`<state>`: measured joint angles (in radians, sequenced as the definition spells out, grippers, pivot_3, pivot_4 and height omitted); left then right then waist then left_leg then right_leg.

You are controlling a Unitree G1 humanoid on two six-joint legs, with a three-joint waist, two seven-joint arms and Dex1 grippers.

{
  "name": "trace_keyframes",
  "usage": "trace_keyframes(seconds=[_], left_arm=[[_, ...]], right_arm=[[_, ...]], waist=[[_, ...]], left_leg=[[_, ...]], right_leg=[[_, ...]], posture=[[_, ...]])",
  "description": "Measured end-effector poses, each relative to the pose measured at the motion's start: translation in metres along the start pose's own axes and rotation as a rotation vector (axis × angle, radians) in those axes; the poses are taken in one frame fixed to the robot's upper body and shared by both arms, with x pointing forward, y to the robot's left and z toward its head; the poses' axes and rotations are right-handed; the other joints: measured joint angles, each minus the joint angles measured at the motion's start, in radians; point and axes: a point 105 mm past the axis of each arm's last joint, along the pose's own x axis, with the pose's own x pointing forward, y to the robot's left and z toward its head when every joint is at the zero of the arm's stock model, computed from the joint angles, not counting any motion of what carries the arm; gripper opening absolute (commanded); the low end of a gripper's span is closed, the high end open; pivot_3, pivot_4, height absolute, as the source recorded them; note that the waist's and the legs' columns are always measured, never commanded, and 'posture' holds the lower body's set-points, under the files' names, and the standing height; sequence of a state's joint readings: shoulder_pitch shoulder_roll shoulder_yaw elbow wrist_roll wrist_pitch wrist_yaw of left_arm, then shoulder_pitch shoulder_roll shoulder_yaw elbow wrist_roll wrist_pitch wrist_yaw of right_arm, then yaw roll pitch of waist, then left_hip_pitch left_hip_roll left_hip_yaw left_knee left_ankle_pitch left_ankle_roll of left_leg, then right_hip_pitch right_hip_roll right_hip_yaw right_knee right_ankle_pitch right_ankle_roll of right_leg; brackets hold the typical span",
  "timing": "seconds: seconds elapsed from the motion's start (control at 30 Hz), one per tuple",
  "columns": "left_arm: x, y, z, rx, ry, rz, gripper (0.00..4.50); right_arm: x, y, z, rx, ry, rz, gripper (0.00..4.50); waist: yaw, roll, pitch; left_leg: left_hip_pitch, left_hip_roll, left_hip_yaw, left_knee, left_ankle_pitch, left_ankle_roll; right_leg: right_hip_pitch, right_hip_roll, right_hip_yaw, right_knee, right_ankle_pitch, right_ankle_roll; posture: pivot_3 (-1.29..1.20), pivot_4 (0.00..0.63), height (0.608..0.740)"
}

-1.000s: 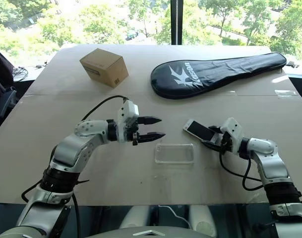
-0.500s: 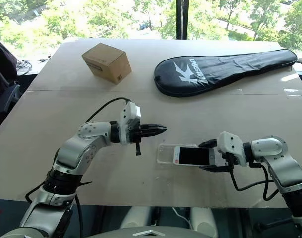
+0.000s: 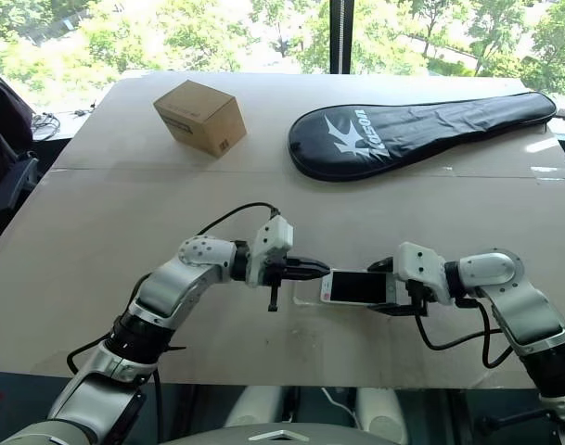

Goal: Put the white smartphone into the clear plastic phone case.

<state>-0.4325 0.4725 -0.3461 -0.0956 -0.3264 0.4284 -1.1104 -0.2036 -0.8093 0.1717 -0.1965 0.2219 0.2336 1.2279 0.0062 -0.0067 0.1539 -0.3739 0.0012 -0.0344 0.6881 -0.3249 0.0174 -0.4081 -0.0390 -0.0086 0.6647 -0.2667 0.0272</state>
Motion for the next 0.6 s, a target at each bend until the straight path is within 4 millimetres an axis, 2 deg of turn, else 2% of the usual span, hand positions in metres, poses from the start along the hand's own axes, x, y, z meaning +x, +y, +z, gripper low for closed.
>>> trace_keyframes(seconds=[0.13,0.2,0.3,0.37,0.4,0.5,0.6], left_arm=[[0.010,-0.004,-0.012,-0.043,-0.010,-0.009,0.05],[0.011,-0.004,-0.024,-0.063,0.023,0.002,0.05],[0.009,-0.005,-0.028,-0.030,0.043,-0.004,0.05],[0.009,-0.004,-0.029,-0.007,0.048,-0.005,0.00],[0.010,-0.004,-0.029,0.016,0.057,-0.012,0.00],[0.012,-0.004,-0.030,0.060,0.077,-0.030,0.00],[0.013,-0.004,-0.030,0.071,0.077,-0.032,0.00]], right_arm=[[0.001,0.000,0.000,-0.004,0.006,-0.002,2.93],[0.002,0.000,0.000,-0.005,0.005,-0.003,2.93],[0.002,0.000,0.000,-0.006,0.010,-0.003,2.93],[0.003,0.000,0.000,-0.003,0.011,-0.001,3.96],[0.004,0.001,-0.001,0.020,0.015,0.010,4.29],[0.005,0.005,0.000,0.053,0.018,0.030,4.41],[-0.006,0.004,-0.001,0.091,0.043,0.013,4.41]], waist=[[-0.002,0.000,0.000],[-0.003,0.000,0.000],[-0.003,0.000,-0.001],[-0.003,0.000,-0.001],[-0.002,0.000,-0.001],[0.001,0.000,-0.001],[0.006,0.000,-0.001]], left_leg=[[0.000,0.000,0.000,0.000,0.000,0.000],[0.001,0.000,0.000,0.000,0.000,0.000],[0.002,0.000,0.000,0.000,0.000,0.000],[0.006,0.000,0.001,0.000,0.000,0.000],[0.009,0.000,0.001,-0.001,0.000,0.000],[0.012,0.000,0.000,-0.001,0.000,0.000],[0.012,0.000,0.000,-0.001,0.000,0.001]], right_leg=[[0.000,0.000,0.000,0.000,0.000,0.000],[0.000,0.000,0.000,0.001,0.000,0.000],[0.001,0.000,0.000,0.001,0.000,0.000],[0.004,0.000,0.001,0.001,0.000,0.000],[0.007,0.000,0.001,0.000,0.000,0.000],[0.011,0.002,0.001,0.000,0.000,0.000],[0.011,0.002,0.001,-0.001,0.000,0.000]], posture=[[0.00,0.150,0.740],[0.00,0.150,0.740],[0.00,0.150,0.740],[0.00,0.150,0.740],[0.00,0.150,0.740],[0.00,0.150,0.740],[0.00,0.150,0.740]])
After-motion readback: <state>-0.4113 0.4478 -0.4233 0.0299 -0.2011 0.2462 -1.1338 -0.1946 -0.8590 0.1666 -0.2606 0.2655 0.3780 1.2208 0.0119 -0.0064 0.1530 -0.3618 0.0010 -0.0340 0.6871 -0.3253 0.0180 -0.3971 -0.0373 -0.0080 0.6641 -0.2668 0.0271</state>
